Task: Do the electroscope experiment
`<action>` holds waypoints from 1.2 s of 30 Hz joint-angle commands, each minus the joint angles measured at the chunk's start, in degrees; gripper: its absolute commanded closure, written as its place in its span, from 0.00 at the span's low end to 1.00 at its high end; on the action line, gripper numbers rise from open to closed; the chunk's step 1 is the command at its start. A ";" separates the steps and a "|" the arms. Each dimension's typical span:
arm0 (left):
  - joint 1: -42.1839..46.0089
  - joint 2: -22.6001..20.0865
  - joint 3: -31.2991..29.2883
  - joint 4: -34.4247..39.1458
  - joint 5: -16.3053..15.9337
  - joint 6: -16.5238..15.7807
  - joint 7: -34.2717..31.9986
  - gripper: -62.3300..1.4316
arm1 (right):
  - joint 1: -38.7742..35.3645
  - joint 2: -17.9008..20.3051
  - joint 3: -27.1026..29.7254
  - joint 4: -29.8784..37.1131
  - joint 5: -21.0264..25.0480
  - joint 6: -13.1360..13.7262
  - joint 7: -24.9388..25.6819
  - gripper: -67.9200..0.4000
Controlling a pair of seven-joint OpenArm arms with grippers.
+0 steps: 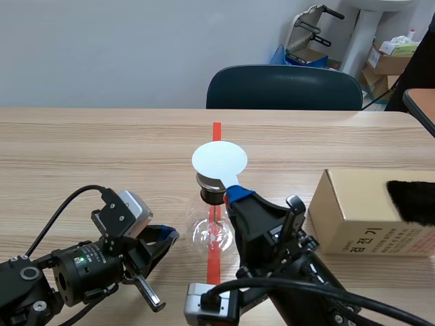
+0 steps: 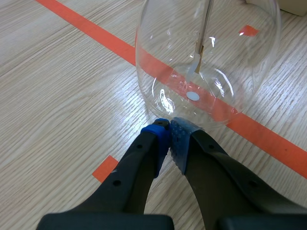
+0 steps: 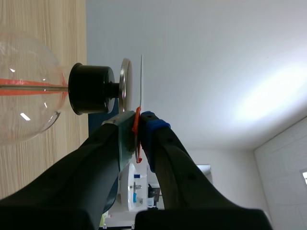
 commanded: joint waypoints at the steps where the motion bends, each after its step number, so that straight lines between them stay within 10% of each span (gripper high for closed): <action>1: -0.17 0.44 -0.20 0.83 -0.55 -0.15 -0.81 0.91 | 0.68 0.15 0.46 0.61 -0.04 -0.68 0.52 0.98; 22: -0.17 0.44 -0.20 0.83 -0.52 -0.15 -0.81 0.91 | 0.68 0.15 0.46 0.61 -0.04 -0.68 0.79 0.98; 36: -0.17 0.44 -0.20 0.83 -0.52 -0.15 -0.81 0.91 | 0.66 0.15 0.46 0.61 -0.04 -0.68 -21.94 0.98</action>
